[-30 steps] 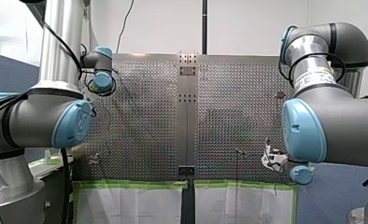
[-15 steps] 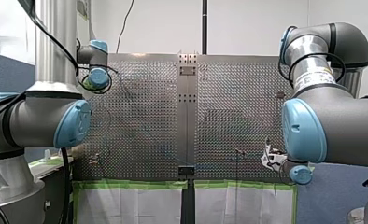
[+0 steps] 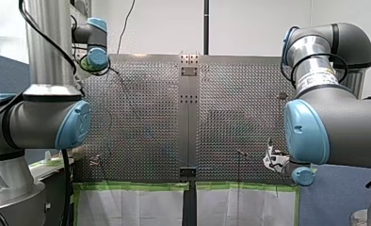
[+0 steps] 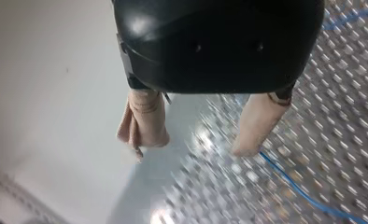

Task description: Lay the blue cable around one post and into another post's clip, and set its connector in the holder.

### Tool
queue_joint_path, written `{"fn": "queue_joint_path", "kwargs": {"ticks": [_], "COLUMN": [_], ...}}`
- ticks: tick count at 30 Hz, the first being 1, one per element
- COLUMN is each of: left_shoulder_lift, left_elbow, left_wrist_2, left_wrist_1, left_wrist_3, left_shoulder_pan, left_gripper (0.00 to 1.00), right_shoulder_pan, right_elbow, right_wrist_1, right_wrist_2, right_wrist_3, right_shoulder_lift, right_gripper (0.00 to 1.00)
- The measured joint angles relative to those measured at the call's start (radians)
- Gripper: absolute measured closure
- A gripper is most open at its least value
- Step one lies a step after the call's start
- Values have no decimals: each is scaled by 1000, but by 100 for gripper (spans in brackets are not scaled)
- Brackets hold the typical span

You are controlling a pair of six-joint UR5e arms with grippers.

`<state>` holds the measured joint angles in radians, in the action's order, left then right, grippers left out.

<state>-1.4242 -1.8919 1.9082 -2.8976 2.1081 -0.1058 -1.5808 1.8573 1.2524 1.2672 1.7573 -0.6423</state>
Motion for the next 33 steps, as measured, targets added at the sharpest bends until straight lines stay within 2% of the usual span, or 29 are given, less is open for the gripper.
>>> {"fn": "queue_joint_path", "kwargs": {"ticks": [6,12,23,33], "left_shoulder_lift": [52,75,59,44], "left_elbow": [60,125,230,243], "left_wrist_2": [-53,-95,-101,-100], "left_wrist_1": [-60,-125,-236,-335], "left_wrist_3": [-60,-125,-236,-335], "left_shoulder_pan": [3,6,15,23], "left_gripper": [0,0,0,0], "right_shoulder_pan": [0,0,0,0], "right_elbow": [0,-2,-3,-8], "right_wrist_1": [1,2,4,-1], "right_wrist_2": [0,0,-1,-1], "right_wrist_3": [1,4,8,9], "right_shoulder_lift": [0,0,0,2], "right_gripper": [98,98,98,98]}}
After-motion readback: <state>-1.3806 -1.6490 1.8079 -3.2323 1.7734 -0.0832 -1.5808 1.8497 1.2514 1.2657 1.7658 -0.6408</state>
